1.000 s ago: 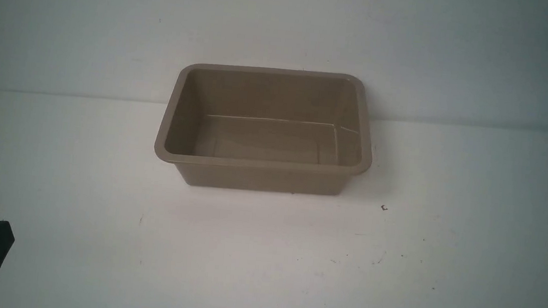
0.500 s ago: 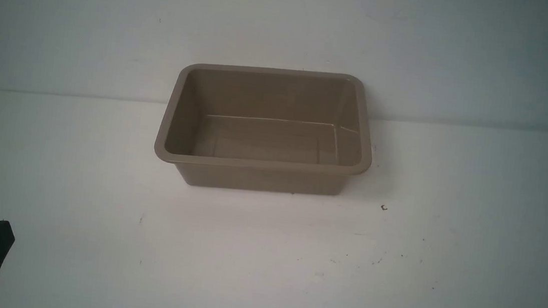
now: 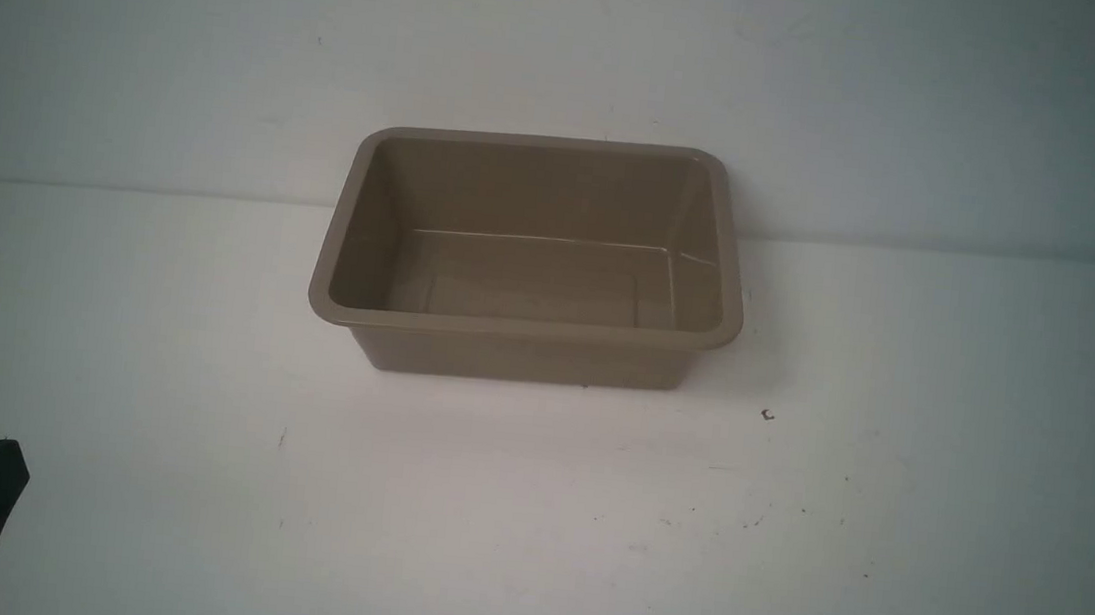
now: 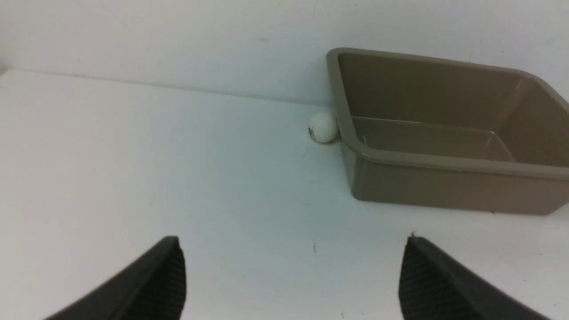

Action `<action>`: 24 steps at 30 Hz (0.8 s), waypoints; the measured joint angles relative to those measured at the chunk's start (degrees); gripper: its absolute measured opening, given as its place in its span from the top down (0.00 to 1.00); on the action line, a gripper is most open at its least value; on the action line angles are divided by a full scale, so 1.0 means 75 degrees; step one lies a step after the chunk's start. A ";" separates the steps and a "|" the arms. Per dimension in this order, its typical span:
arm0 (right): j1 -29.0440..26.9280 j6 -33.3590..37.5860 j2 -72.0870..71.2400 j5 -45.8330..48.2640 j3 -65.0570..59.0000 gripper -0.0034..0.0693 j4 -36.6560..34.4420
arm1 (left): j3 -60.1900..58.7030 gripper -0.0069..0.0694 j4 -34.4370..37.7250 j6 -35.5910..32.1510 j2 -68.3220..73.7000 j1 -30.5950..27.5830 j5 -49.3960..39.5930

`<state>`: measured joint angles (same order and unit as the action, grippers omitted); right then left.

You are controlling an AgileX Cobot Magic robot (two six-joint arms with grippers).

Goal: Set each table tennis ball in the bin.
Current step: Use the right arm to clamp the table tennis ball closest to it

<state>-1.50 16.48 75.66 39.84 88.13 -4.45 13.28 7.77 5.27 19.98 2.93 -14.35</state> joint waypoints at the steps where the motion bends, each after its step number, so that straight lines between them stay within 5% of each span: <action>1: 0.0000 0.0001 0.0035 0.0129 0.0000 0.39 0.0000 | 0.0000 0.14 0.0000 0.0000 0.0000 0.0000 0.0000; 24: 0.0000 0.4489 0.2605 0.1855 0.0000 0.39 -0.3079 | 0.0000 0.14 -0.0027 -0.0036 0.0000 0.0000 0.0029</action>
<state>-1.50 50.15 95.20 53.75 88.13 -27.54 13.28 7.57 5.00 19.98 2.93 -14.13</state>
